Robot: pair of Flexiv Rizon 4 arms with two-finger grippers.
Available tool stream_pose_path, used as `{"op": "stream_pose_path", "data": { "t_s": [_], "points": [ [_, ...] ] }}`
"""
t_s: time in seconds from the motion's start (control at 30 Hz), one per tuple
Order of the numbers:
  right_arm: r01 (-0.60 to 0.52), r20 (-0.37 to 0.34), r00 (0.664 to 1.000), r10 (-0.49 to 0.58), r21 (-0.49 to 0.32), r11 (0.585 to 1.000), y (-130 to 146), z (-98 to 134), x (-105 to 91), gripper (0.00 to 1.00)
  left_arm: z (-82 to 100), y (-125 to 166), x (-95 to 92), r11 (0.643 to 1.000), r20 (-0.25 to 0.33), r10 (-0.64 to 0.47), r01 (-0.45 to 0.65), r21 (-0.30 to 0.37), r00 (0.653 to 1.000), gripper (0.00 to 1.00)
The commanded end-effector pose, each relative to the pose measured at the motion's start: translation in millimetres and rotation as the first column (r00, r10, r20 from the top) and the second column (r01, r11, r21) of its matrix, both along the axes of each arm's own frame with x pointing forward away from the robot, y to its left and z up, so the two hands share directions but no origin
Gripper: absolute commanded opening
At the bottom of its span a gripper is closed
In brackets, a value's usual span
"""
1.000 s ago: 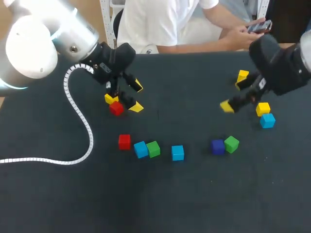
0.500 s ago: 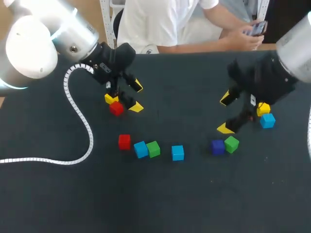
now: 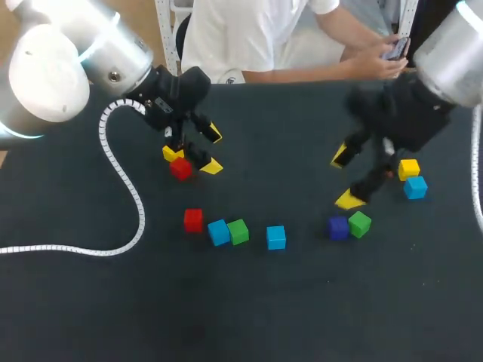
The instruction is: Place the blue cubes, place green cubes on the blue cubes, place the yellow cubes on the green cubes, then place the red cubes on the yellow cubes, and place purple cube on the red cubes.
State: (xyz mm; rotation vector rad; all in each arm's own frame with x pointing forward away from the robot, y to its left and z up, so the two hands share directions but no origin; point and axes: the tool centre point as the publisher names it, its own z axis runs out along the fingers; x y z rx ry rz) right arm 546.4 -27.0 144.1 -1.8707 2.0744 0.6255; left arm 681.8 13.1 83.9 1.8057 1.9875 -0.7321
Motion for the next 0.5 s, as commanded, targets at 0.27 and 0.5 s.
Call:
{"op": "stream_pose_path", "data": {
  "t_s": [0.27,0.5],
  "points": [
    [-0.125,0.061,0.988,0.140,-0.209,0.970,54,-41,-47.6,1.00,-0.4,0,1.8,1.000,-0.002,-0.003,0.003,0.000,1.000,1.00],
    [-0.107,0.061,0.991,0.121,-0.190,0.976,46,-76,-41.1,1.00,-0.4,0,1.8,1.000,-0.002,-0.003,0.003,0.000,1.000,1.00]
  ]
}}
